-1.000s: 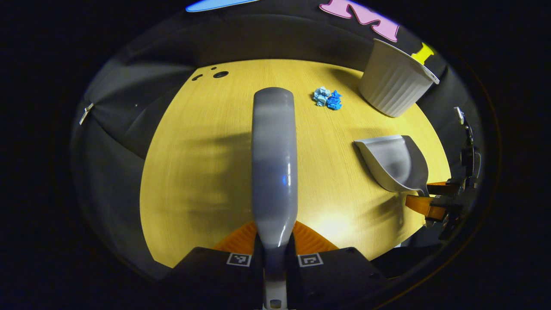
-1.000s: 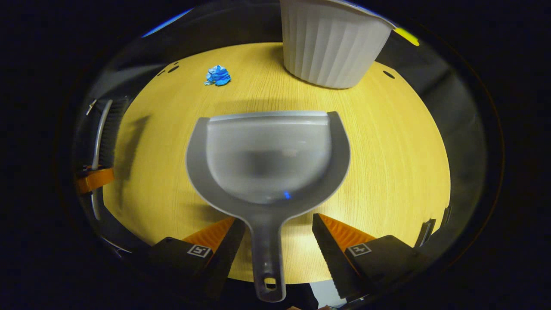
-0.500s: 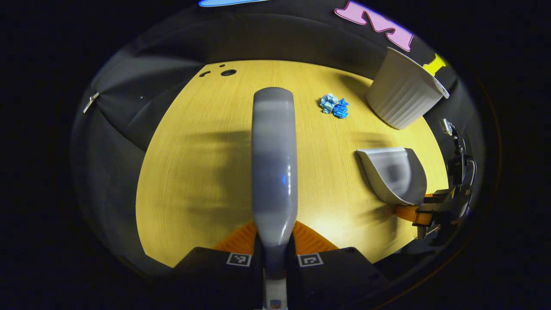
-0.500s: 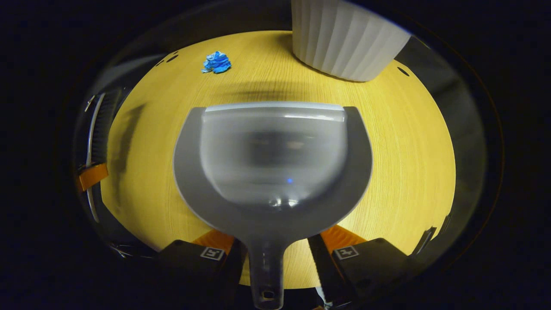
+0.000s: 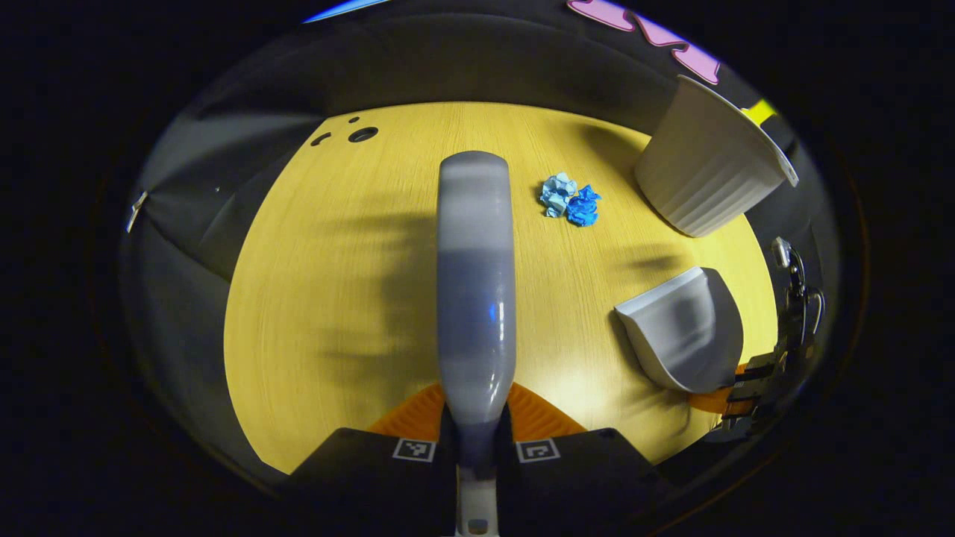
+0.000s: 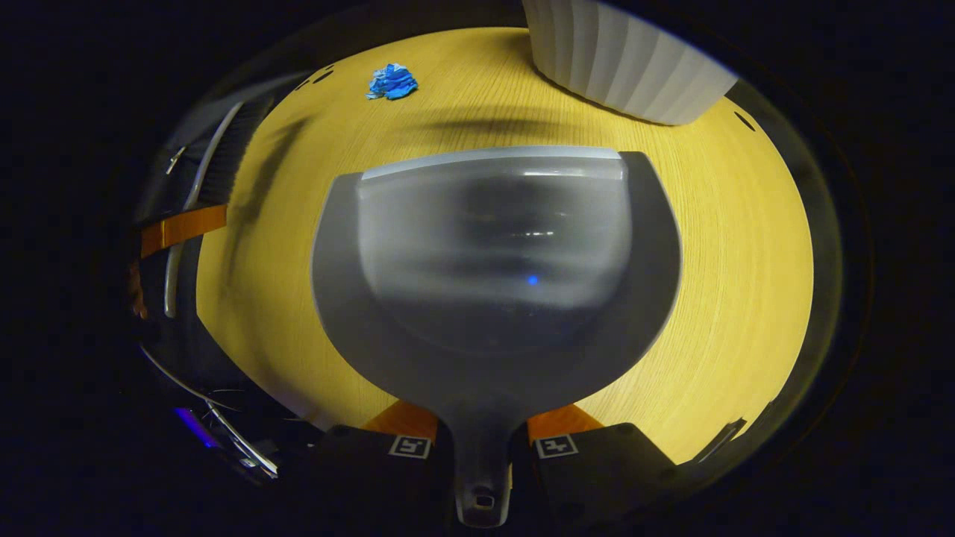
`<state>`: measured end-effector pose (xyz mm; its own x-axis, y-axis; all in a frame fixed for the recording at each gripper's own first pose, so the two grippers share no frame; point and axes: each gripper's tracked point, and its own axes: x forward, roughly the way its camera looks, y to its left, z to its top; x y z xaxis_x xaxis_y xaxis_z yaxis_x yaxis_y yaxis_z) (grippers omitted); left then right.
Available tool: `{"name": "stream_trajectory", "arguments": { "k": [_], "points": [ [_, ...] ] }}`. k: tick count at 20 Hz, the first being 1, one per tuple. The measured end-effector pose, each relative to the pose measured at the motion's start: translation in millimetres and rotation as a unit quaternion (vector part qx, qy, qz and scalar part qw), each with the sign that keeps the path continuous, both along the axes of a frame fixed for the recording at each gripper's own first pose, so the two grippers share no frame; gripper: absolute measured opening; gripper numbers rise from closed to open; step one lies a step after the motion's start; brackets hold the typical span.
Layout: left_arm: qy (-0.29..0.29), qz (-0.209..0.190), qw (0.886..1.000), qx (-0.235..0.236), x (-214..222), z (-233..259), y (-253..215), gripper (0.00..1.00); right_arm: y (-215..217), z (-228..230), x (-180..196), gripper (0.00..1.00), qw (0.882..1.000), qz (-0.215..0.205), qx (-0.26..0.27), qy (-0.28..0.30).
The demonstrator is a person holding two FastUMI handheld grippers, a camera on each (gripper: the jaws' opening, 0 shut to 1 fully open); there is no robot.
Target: Pick up the small broom and dustpan from the desktop, sweep the trash into the dustpan with the broom, and then empty the trash into the garbage bin.
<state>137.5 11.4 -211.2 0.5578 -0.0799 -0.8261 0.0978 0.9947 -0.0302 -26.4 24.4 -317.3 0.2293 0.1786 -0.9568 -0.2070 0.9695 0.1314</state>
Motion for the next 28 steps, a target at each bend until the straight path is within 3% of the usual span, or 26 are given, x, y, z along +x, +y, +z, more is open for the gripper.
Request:
{"name": "stream_trajectory", "arguments": {
  "k": [1,2,3,4,6,9,10,12,17,21,25,28],
  "points": [
    [0.003,-0.007,1.0,0.012,8,0,0,0.25,-3,-1,0,0.4,1.0,0.017,-0.002,-0.003],
    [0.007,-0.012,1.0,0.024,19,-1,-1,0.25,-8,-1,0,0.34,0.999,0.038,-0.007,-0.006],
    [0.013,-0.011,0.999,0.028,29,-1,-4,0.25,-13,0,0,0.39,0.998,0.058,-0.009,-0.009],
    [0.022,-0.009,0.999,0.025,39,-4,-9,0.25,-17,-1,1,0.33,0.997,0.076,-0.01,-0.011],
    [0.035,-0.009,0.999,0.025,60,-7,-17,0.25,-25,-2,4,0.33,0.994,0.104,-0.013,-0.017],
    [0.038,-0.053,0.995,0.08,96,-4,-20,0.25,-36,-2,6,0.33,0.992,0.123,-0.007,-0.019],
    [0.042,-0.073,0.99,0.114,107,-4,-17,0.22,-37,-3,7,0.33,0.992,0.127,-0.006,-0.02],
    [0.051,-0.111,0.979,0.161,125,-8,-16,0.25,-44,-5,8,0.33,0.99,0.14,-0.012,-0.021],
    [0.04,-0.224,0.947,0.228,164,-10,-28,0.25,-55,-3,13,0.33,0.987,0.156,-0.016,-0.026],
    [0.049,-0.306,0.926,0.216,172,-10,-53,0.25,-53,0,20,0.33,0.986,0.162,-0.017,-0.027],
    [0.073,-0.306,0.934,0.17,145,-21,-73,0.25,-52,-3,21,0.33,0.985,0.17,-0.017,-0.031],
    [0.089,-0.33,0.928,0.145,106,-30,-102,0.25,-52,-3,21,0.33,0.984,0.172,-0.018,-0.035]
  ]
}}
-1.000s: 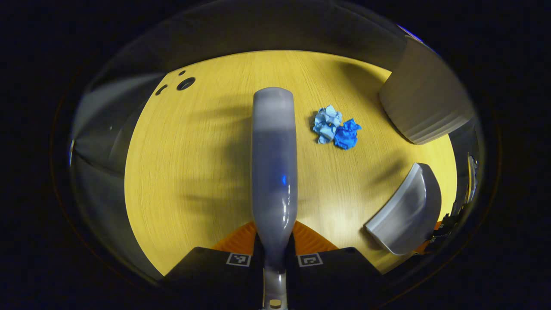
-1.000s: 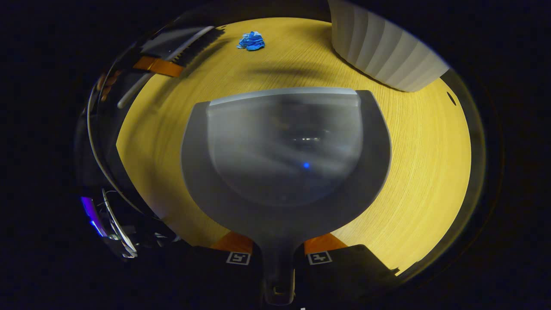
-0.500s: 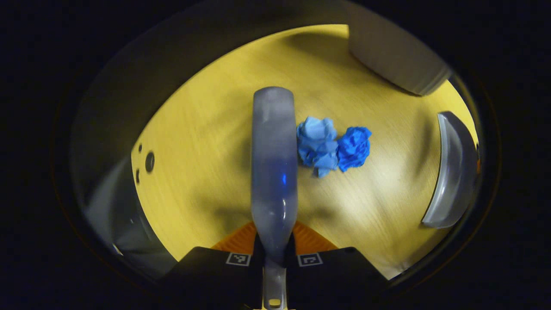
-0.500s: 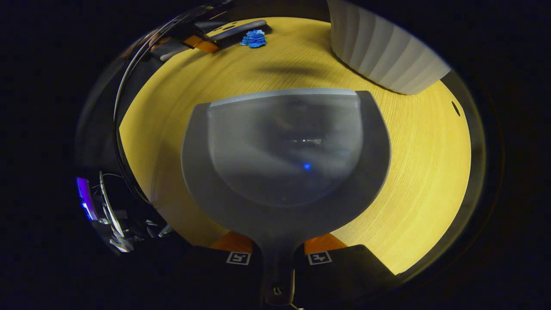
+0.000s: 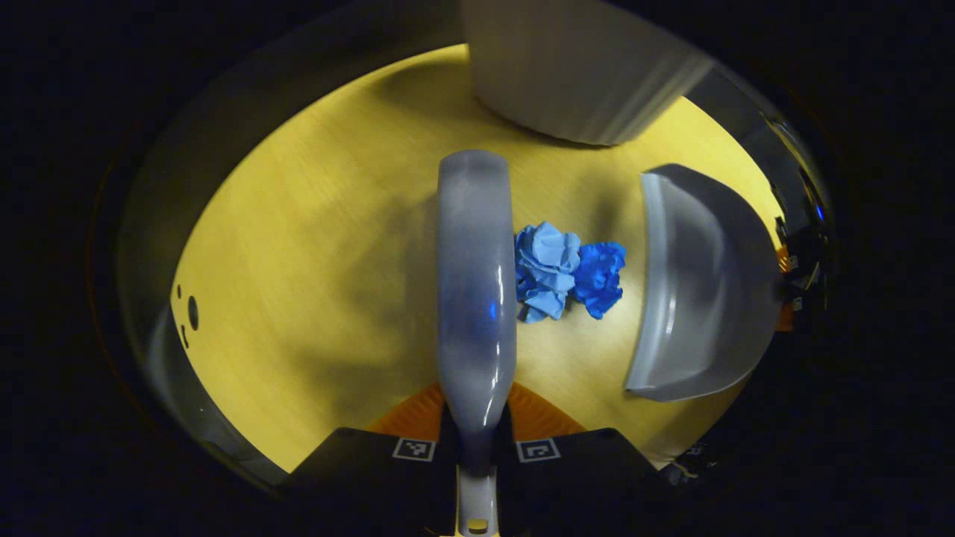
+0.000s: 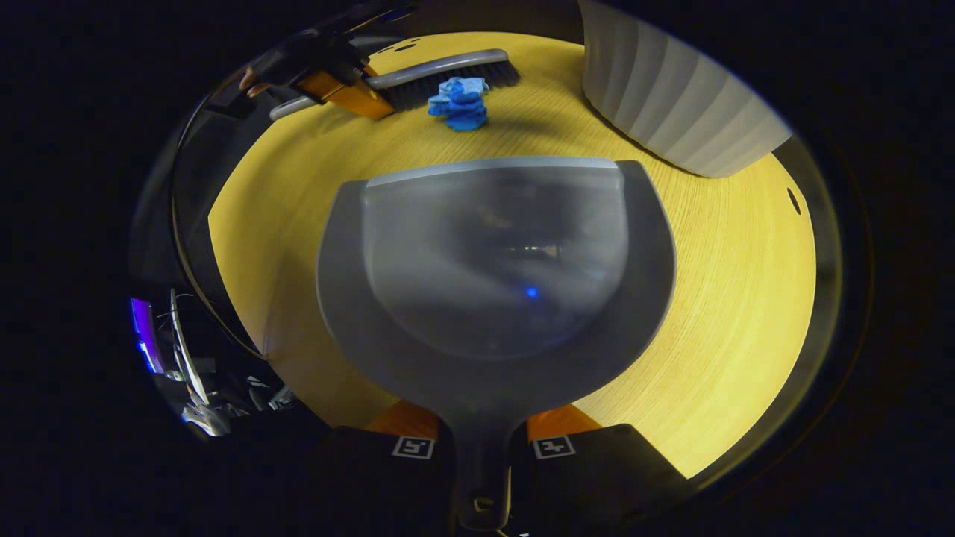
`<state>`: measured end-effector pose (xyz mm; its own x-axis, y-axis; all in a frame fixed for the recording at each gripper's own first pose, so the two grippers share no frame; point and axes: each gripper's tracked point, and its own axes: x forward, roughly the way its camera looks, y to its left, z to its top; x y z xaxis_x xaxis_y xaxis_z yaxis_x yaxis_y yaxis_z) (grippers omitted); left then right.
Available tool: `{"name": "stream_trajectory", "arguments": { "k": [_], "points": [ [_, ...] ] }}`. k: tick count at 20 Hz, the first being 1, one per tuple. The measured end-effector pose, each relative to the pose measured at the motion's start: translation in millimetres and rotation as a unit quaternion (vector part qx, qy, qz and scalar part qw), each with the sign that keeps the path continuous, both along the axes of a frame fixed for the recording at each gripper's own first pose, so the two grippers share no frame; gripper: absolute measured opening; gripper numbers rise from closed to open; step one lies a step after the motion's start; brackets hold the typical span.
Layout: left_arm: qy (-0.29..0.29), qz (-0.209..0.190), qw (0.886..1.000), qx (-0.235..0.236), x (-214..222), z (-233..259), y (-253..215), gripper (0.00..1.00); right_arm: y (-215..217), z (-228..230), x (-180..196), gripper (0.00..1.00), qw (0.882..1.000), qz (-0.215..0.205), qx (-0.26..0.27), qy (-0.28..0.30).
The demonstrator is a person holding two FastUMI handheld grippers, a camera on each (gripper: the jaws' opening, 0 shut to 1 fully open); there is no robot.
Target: Pick up the small broom and dustpan from the desktop, sweep the trash into the dustpan with the broom, and then empty the trash into the garbage bin.
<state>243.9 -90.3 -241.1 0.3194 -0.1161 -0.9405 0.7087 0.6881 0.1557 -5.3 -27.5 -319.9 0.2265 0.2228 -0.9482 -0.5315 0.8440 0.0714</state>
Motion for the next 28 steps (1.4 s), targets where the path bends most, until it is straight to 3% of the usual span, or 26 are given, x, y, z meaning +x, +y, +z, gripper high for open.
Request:
{"name": "stream_trajectory", "arguments": {
  "k": [5,8,14,18,24,28],
  "points": [
    [0.051,-0.007,0.998,-0.044,-61,-11,-40,0.25,0,-1,1,0.33,1.0,0.003,-0.003,-0.008],
    [0.049,-0.019,0.997,-0.048,-85,-16,-55,0.28,-2,-2,0,0.33,1.0,0.01,-0.004,-0.016],
    [0.092,0.035,0.988,-0.12,-118,-5,-59,0.25,-6,-1,-16,0.33,0.999,-0.011,0.007,-0.039],
    [0.064,0.086,0.981,-0.162,-131,1,-59,0.28,-8,12,-24,0.33,0.997,-0.03,0.017,-0.063],
    [-0.007,0.138,0.974,-0.18,-155,-1,-45,0.28,-16,52,-37,0.33,0.993,-0.071,0.045,-0.083],
    [-0.032,0.156,0.971,-0.177,-171,-7,-43,0.25,-48,83,-54,0.33,0.994,-0.07,0.013,-0.079]
  ]
}}
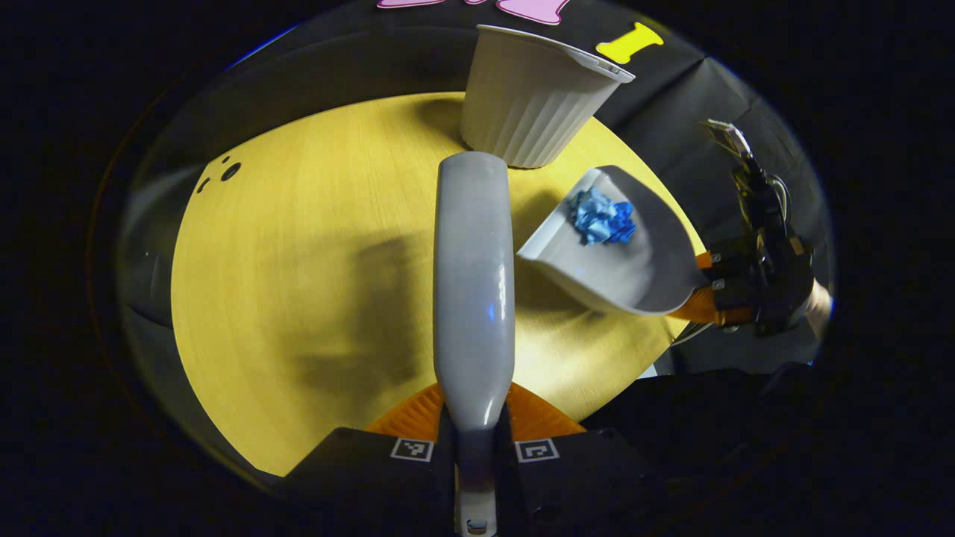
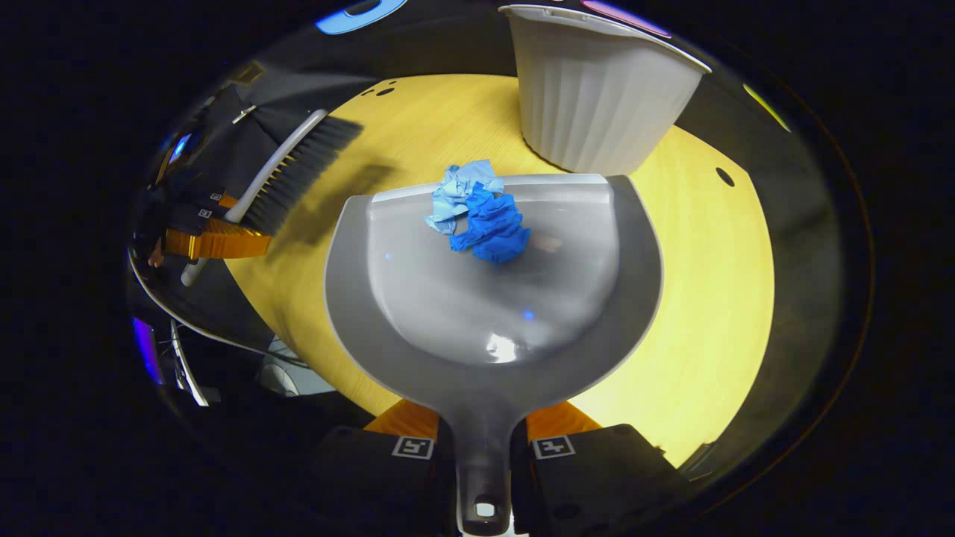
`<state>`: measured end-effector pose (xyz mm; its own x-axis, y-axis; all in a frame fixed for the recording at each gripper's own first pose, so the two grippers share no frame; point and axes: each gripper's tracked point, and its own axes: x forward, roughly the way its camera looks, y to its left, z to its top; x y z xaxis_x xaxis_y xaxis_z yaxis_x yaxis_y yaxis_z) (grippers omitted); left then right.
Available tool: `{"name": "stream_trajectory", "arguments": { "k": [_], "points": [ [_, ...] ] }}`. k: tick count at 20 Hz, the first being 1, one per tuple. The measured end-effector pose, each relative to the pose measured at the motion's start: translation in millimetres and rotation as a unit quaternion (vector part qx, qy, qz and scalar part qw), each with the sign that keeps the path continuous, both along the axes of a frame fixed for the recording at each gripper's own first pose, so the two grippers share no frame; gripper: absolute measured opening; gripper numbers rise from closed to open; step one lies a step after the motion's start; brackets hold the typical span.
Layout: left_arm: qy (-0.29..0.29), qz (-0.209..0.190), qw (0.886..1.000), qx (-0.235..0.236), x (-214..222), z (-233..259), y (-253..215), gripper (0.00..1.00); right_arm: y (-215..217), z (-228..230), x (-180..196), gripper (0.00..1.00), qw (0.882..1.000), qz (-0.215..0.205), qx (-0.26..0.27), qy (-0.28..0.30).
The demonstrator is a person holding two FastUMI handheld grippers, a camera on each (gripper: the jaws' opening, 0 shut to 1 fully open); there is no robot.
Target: Pick up the small broom and dustpan from the desktop, sweep the trash into the dustpan with the broom, and then empty the trash into the garbage bin.
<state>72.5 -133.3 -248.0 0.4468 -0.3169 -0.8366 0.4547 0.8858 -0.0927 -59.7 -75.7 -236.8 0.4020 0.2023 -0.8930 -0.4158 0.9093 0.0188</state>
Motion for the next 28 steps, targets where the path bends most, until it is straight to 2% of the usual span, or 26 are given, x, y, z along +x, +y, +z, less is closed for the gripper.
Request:
{"name": "stream_trajectory", "arguments": {
  "k": [5,12,16,17,19,26,28],
  "points": [
    [0.017,0.021,1.0,-0.016,-23,-20,-2,0.25,-30,60,-6,0.33,1.0,0.003,-0.029,-0.01],
    [0.023,0.018,1.0,0.003,-56,-58,47,0.25,-41,146,10,0.33,0.998,-0.051,-0.01,-0.019],
    [0.026,0.037,0.999,-0.009,-65,-58,60,0.25,-44,188,39,0.33,0.997,-0.059,-0.005,-0.054],
    [0.029,0.04,0.999,-0.012,-67,-57,63,0.29,-44,197,50,0.33,0.996,-0.062,-0.003,-0.065],
    [0.023,0.045,0.999,-0.005,-63,-54,69,0.25,-46,213,74,0.33,0.994,-0.062,-0.007,-0.085],
    [0.008,0.079,0.997,-0.014,-61,-33,70,0.25,-57,241,159,0.33,0.988,-0.078,-0.005,-0.135],
    [0.019,0.09,0.995,-0.036,-64,-30,61,0.25,-60,248,186,0.33,0.983,-0.086,-0.012,-0.163]
  ]
}}
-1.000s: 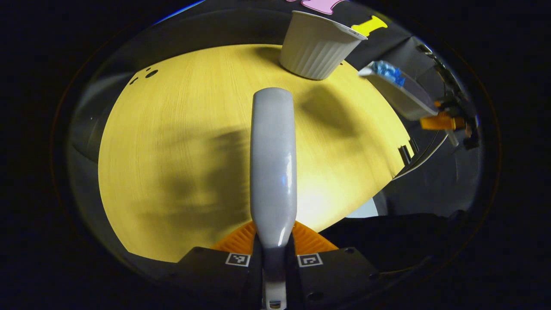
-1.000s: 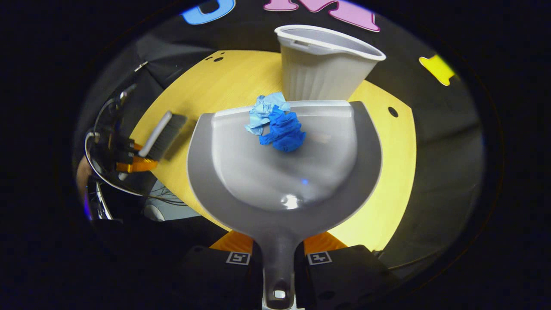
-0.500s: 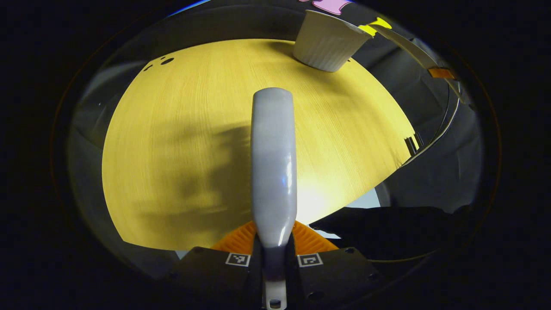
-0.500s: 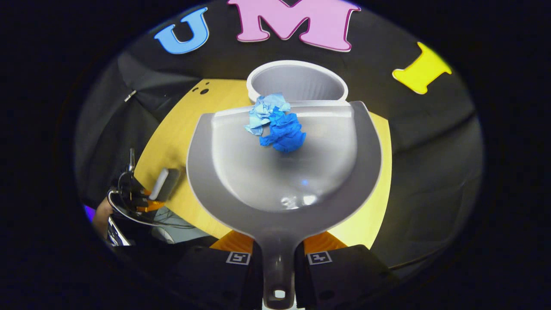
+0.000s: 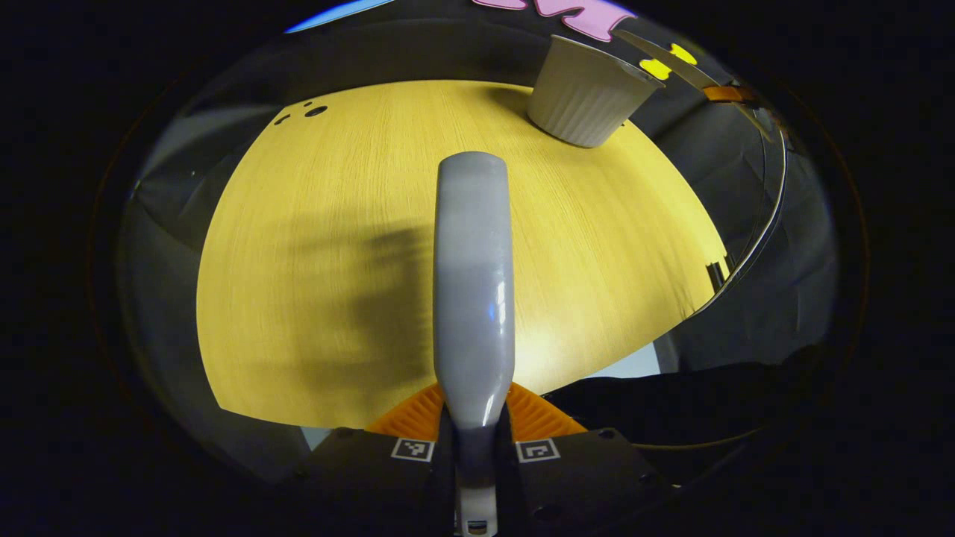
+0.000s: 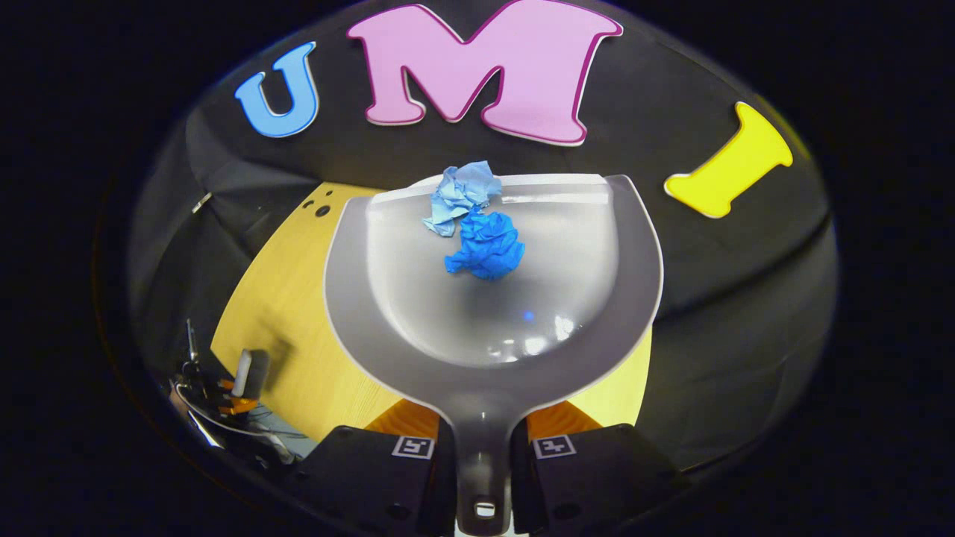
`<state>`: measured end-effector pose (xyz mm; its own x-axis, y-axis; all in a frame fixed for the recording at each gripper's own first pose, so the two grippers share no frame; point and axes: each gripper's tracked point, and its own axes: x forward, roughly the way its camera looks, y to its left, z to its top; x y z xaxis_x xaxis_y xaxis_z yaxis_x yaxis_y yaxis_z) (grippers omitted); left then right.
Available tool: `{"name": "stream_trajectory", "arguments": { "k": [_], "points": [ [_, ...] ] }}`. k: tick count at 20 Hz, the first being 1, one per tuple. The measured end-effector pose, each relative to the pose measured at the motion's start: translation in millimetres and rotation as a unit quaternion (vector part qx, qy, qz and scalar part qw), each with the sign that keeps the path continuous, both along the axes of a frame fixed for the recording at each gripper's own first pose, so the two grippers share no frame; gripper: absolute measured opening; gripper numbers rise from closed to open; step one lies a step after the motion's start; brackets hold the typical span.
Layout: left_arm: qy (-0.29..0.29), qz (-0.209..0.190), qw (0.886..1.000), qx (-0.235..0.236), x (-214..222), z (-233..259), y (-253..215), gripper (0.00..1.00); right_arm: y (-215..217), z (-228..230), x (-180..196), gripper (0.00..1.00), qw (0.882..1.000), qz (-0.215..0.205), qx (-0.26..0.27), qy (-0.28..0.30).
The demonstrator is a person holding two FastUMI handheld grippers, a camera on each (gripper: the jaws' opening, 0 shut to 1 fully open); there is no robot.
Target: Pick up the small broom and dustpan from the desktop, sweep the trash into the dustpan with the broom, and then empty the trash into the garbage bin.
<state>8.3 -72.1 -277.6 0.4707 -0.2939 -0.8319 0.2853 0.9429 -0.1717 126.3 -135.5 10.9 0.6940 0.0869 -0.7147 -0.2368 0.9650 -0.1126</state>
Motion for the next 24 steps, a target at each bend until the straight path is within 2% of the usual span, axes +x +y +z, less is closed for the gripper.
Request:
{"name": "stream_trajectory", "arguments": {
  "k": [2,5,7,8,10,11,13,15,17,19,20,21,22,24],
  "points": [
    [0.001,0.008,1.0,-0.01,0,3,-3,0.26,-1,-1,23,0.33,1.0,-0.006,-0.014,-0.019],
    [-0.006,0.011,1.0,0.0,3,0,-1,0.25,-5,-8,50,0.33,0.996,-0.006,-0.065,-0.054],
    [-0.004,0.011,1.0,-0.003,5,-1,-2,0.29,0,-14,61,0.33,0.994,-0.002,-0.087,-0.067],
    [-0.004,0.012,1.0,-0.003,5,-2,-2,0.25,2,-16,66,0.33,0.993,-0.002,-0.094,-0.074],
    [-0.001,0.011,1.0,-0.002,6,-2,-3,0.25,4,-18,75,0.33,0.99,-0.004,-0.109,-0.087],
    [0.001,0.012,1.0,-0.002,6,-3,-3,0.29,4,-19,79,0.33,0.988,-0.005,-0.12,-0.093],
    [0.002,0.012,1.0,-0.002,6,-3,-4,0.25,0,-22,84,0.33,0.982,-0.006,-0.155,-0.11],
    [0.001,0.012,1.0,-0.004,7,-4,-5,0.25,-7,-21,93,0.33,0.97,-0.011,-0.204,-0.135],
    [0.001,0.014,1.0,-0.006,8,-5,-6,0.25,-14,-14,98,0.33,0.952,-0.019,-0.255,-0.171],
    [0.004,0.016,1.0,-0.014,7,-4,-9,0.29,-18,-8,101,0.33,0.932,-0.021,-0.303,-0.2],
    [0.006,0.015,1.0,-0.018,7,-4,-10,0.25,-20,-6,101,0.33,0.921,-0.02,-0.328,-0.21],
    [0.008,0.012,1.0,-0.02,7,-4,-9,0.29,-21,-4,103,0.33,0.91,-0.019,-0.35,-0.22],
    [0.01,0.009,1.0,-0.021,7,-3,-8,0.25,-22,-2,104,0.33,0.9,-0.019,-0.371,-0.229],
    [0.013,0.002,1.0,-0.02,8,-2,-5,0.25,-24,2,105,0.33,0.877,-0.016,-0.41,-0.251]
  ]
}}
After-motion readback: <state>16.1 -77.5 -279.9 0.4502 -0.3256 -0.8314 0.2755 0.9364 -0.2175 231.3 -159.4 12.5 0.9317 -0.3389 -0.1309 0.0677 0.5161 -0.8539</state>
